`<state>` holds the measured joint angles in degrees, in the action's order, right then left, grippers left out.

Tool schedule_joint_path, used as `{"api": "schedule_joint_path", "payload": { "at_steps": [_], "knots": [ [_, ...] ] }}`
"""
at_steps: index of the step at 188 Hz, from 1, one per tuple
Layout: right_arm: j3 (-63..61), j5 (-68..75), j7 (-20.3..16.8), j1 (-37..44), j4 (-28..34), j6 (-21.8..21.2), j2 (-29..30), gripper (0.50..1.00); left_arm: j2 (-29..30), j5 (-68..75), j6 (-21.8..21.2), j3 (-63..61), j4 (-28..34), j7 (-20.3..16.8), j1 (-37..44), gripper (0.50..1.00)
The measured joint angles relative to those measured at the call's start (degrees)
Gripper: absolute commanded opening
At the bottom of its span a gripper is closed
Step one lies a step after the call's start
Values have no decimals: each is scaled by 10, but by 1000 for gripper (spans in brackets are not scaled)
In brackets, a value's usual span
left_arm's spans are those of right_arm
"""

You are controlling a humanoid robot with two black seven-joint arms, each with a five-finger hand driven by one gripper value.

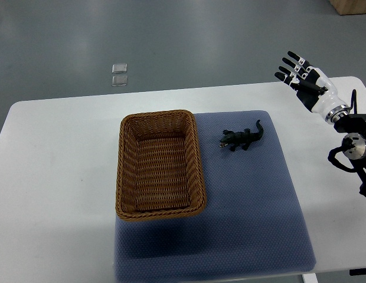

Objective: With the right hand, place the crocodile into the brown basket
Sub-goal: 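Reach the right hand over the green toy crocodile and lower it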

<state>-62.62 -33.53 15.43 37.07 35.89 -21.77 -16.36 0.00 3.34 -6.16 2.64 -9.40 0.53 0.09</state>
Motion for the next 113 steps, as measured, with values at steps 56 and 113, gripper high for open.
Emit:
{"api": "schedule_joint_path", "payload": {
  "at_steps": [56,113],
  "knots": [
    [14,-227,47,20,66,-43,-40,928,0,0,0,0,0,0,0,1000],
    [192,-436,114,100,135,-32,-104,928,0,0,0,0,0,0,0,1000]
  ]
}}
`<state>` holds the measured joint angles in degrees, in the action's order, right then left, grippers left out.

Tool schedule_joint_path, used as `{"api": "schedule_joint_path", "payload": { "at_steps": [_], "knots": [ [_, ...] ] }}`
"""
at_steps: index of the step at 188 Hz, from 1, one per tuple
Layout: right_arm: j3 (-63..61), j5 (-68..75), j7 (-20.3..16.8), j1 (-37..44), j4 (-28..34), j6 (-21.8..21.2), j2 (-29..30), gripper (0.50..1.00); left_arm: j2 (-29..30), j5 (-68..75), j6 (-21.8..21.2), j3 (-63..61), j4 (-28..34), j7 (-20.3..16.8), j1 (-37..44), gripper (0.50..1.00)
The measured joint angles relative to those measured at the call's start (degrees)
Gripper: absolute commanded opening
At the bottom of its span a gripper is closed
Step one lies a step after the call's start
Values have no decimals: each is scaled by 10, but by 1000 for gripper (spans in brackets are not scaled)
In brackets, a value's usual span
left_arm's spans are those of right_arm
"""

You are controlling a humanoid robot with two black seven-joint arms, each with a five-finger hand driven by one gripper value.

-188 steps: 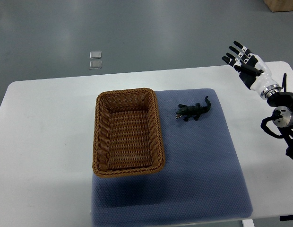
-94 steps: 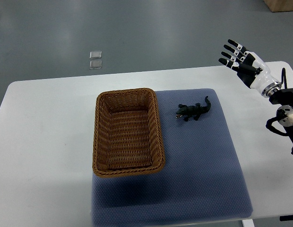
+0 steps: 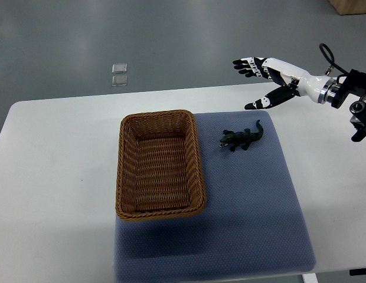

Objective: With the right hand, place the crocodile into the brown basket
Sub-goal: 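Reach the right hand over the green toy crocodile and lower it, then close the right hand's fingers around the crocodile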

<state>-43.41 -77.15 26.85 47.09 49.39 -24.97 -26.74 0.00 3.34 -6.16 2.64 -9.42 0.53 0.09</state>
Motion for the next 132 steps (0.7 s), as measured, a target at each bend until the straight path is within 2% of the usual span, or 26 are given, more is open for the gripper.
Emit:
{"api": "schedule_joint_path", "payload": {
  "at_steps": [34,59,98,132],
  "knots": [
    [134,-70,27,53,27,35,-19,928,0,0,0,0,0,0,0,1000],
    [242,-107,41,84,30,97,-20,928,0,0,0,0,0,0,0,1000],
    [377,-129,43,117,30,206,-12,928,0,0,0,0,0,0,0,1000],
    [414,-140,39,132,26,245,-9,928,0,0,0,0,0,0,0,1000]
  ]
}}
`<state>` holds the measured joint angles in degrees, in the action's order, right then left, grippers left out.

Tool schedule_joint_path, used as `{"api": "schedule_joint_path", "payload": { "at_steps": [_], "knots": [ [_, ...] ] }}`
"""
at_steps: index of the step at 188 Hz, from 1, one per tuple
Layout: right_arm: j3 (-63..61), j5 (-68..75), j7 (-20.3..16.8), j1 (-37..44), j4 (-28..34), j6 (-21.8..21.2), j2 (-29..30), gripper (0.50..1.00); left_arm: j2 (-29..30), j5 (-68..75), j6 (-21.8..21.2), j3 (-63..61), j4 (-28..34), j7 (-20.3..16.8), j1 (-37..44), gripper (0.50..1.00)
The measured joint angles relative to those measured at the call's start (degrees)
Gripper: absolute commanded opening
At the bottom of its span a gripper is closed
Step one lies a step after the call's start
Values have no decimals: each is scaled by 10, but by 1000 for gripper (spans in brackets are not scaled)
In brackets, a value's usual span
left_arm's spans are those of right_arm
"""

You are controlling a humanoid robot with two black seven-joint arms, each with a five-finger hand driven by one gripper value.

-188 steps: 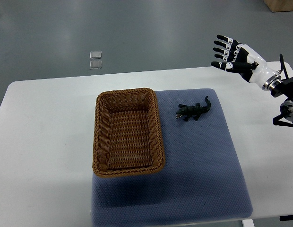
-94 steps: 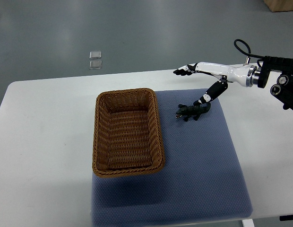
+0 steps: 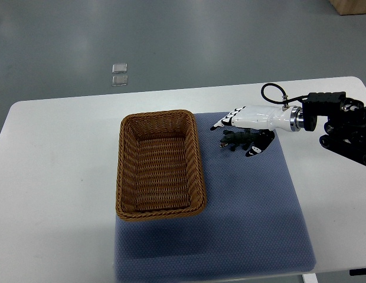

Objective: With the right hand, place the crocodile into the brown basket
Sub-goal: 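Close the right hand's fingers around the crocodile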

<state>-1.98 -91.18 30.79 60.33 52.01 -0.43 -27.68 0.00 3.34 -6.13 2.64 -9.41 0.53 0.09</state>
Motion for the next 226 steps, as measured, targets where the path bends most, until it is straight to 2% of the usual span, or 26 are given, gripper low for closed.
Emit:
{"api": "schedule_joint_path", "payload": {
  "at_steps": [76,125,173,226],
  "knots": [
    [74,-42,-2,57,-6,10,15,928,0,0,0,0,0,0,0,1000],
    [89,-48,-2,70,-47,13,47,928,0,0,0,0,0,0,0,1000],
    [124,-74,-2,70,-69,61,59,928,0,0,0,0,0,0,0,1000],
    [132,-99,-1,70,-102,81,69,926,0,0,0,0,0,0,0,1000]
  ]
}}
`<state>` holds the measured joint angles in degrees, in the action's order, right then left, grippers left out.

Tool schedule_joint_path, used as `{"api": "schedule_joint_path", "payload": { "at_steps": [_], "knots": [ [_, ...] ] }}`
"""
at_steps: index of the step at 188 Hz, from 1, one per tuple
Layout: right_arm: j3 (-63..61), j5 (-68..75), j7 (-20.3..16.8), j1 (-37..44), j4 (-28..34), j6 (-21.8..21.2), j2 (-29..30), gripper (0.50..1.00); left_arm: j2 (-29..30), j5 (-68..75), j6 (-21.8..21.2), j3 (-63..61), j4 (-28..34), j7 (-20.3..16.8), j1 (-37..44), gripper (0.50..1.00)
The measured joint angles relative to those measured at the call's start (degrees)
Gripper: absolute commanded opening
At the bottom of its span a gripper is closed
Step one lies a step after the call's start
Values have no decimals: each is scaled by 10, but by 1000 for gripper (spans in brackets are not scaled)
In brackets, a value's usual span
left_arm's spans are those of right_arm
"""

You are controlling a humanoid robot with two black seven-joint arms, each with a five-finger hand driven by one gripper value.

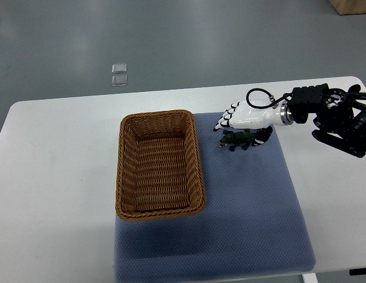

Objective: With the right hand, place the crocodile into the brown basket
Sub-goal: 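Close the right hand's fingers around the crocodile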

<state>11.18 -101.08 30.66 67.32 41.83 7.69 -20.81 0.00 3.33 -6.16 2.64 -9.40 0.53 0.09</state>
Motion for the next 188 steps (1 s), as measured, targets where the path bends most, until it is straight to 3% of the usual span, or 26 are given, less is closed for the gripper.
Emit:
{"api": "schedule_joint_path", "payload": {
  "at_steps": [188],
  "knots": [
    [38,-26,4,-2,-25,31,16,891,0,0,0,0,0,0,0,1000]
  ]
}}
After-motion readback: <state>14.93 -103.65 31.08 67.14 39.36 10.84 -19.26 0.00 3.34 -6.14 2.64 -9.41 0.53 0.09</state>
